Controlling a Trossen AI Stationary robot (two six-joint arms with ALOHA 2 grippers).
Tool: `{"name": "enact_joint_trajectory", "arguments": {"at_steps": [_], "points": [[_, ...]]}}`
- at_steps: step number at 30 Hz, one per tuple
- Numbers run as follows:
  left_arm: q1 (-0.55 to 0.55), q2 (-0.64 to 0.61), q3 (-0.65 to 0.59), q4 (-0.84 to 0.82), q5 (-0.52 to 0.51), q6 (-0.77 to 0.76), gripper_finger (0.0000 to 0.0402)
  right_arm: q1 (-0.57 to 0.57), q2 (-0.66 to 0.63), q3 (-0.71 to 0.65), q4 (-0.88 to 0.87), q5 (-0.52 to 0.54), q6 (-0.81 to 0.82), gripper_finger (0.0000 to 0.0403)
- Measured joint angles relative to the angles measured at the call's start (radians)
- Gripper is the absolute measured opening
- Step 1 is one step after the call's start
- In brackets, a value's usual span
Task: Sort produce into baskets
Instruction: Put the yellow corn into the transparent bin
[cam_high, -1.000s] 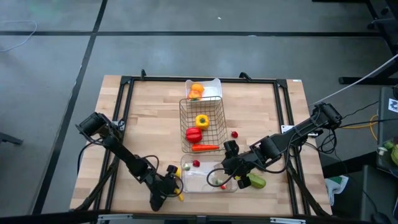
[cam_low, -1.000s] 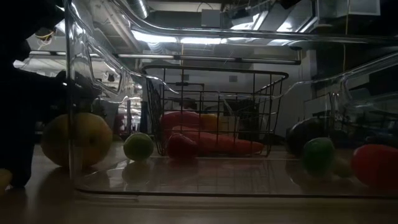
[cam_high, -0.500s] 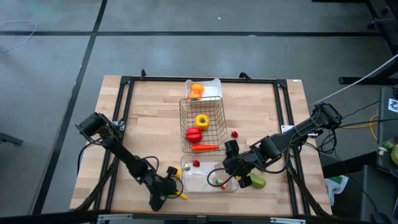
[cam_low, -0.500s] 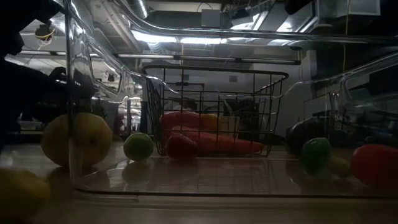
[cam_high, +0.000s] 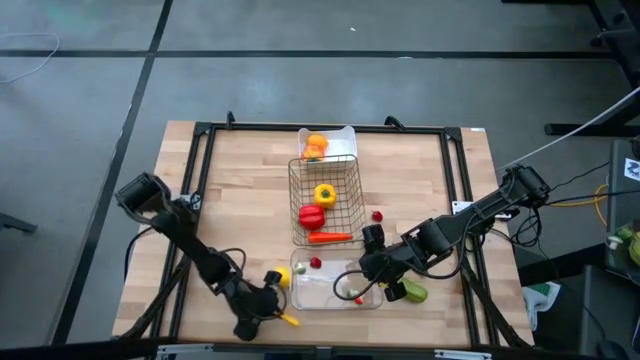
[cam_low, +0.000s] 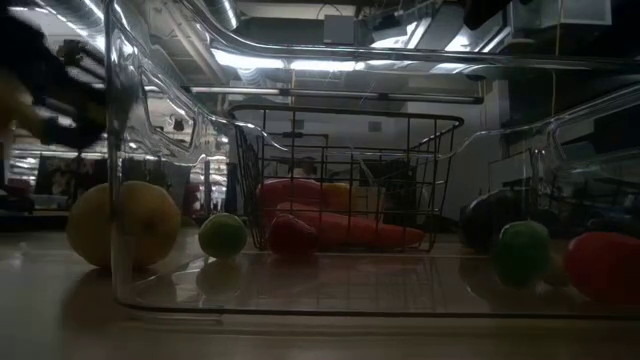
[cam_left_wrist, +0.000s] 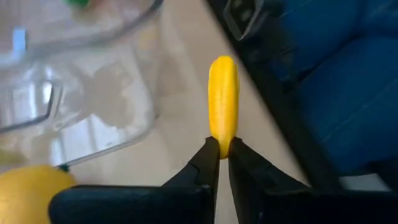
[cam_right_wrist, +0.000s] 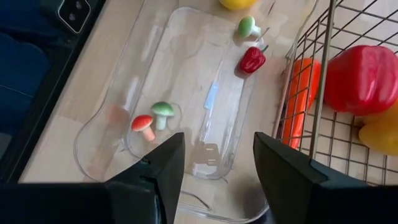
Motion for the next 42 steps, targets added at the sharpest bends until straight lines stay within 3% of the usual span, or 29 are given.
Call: {"name": "enact_joint_trajectory", "arguments": {"at_steps": [7, 15, 23, 30, 42], "points": [[-0.037, -0.102, 0.0, 0.001, 0.019, -0.02, 0.0029, 0.0, 0.0, 0.0, 0.0, 0.0, 0.0, 0.0191], [0.002, -0.172, 0.0, 0.011, -0.015, 0.061, 0.0025, 0.0, 0.0, 0.0, 0.0, 0.0, 0.0, 0.0191], [0.09, -0.178, 0.0, 0.033, -0.052, 0.173, 0.003, 0.0, 0.0, 0.0, 0.001, 0.0, 0.0, 0.0191], [0.176, -0.178, 0.0, 0.032, -0.068, 0.174, 0.003, 0.0, 0.0, 0.0, 0.001, 0.0, 0.0, 0.0191], [0.238, -0.178, 0.0, 0.022, -0.068, 0.165, 0.0065, 0.0, 0.0, 0.0, -0.027, 0.0, 0.009, 0.0191]]}}
